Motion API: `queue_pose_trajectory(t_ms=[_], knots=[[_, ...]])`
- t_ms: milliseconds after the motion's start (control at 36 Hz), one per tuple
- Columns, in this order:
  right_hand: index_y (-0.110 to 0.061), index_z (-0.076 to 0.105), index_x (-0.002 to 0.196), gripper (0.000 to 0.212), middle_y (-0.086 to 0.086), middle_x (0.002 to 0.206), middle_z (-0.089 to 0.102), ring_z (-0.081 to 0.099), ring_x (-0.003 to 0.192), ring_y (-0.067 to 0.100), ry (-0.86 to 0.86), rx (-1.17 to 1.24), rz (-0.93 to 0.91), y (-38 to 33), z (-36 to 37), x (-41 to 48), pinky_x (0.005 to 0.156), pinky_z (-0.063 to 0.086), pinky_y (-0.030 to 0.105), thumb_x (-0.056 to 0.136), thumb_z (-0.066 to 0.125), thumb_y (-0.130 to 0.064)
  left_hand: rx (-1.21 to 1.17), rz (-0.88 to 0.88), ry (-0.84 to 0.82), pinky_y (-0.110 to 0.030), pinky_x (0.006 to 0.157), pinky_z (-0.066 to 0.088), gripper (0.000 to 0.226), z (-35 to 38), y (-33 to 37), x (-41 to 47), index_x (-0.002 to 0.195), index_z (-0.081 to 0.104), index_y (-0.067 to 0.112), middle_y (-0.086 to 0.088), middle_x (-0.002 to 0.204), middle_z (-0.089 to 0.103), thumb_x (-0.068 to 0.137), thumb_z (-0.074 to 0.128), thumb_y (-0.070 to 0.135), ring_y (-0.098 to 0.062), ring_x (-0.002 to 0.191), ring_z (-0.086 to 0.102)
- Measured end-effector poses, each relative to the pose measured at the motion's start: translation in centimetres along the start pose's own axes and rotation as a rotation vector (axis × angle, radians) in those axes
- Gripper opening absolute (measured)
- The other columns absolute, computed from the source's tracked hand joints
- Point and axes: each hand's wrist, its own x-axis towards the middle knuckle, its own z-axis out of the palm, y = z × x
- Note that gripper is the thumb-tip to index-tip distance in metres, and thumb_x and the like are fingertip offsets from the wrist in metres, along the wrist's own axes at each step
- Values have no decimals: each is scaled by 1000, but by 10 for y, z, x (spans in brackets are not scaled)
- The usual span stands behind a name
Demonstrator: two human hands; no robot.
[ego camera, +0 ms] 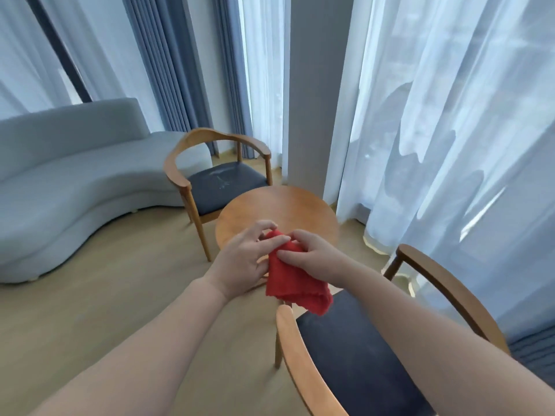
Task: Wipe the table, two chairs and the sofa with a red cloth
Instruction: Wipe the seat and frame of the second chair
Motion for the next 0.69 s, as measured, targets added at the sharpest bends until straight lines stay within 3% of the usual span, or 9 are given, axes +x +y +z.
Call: queue_pose_trajectory(t_ms=[83, 194, 306, 417, 556, 694], knots=[[-31, 55, 122, 62, -5, 115, 62, 61, 103, 17, -66, -10, 44, -4, 14, 19, 91, 54, 39, 72, 60, -67, 27, -18, -6, -36, 85, 50, 30, -12, -29, -9, 114, 69, 20, 0, 115, 59, 90, 54, 31, -17, 100, 54], [-37, 46, 134, 80, -9, 124, 57, 61, 107, 12, -209, -49, 54, -9, 36, 50, 91, 55, 35, 65, 69, -69, 19, -55, -62, -37, 87, 50, 21, -29, -79, -17, 104, 70, 18, 5, 105, 66, 88, 57, 19, -15, 100, 58], [-39, 44, 136, 72, -11, 121, 58, 60, 106, 11, -246, -132, 49, -23, 72, 89, 91, 55, 34, 73, 77, -53, -92, -167, -199, -30, 86, 49, 19, -50, -132, -25, 107, 68, 20, 10, 102, 66, 92, 58, 14, -8, 95, 59], [-30, 62, 115, 40, -7, 101, 67, 64, 91, 9, -200, -172, 48, -36, 105, 130, 83, 57, 32, 78, 78, -35, -146, -202, -370, -28, 81, 48, 18, -69, -181, -26, 103, 67, 21, 9, 92, 65, 92, 55, 13, -9, 86, 58], [-30, 67, 105, 33, -7, 95, 69, 67, 84, 7, -149, -116, 119, -34, 124, 170, 79, 59, 31, 75, 80, -36, -189, -199, -482, -26, 76, 49, 17, -73, -232, -12, 96, 66, 23, 9, 86, 64, 92, 53, 12, -6, 82, 58], [-31, 66, 105, 32, -10, 92, 68, 65, 80, 3, -107, -70, 194, -15, 121, 199, 71, 54, 19, 76, 79, -36, -214, -188, -514, -26, 83, 48, 21, -47, -267, 9, 107, 65, 22, 12, 96, 62, 91, 56, 13, -8, 90, 58]])
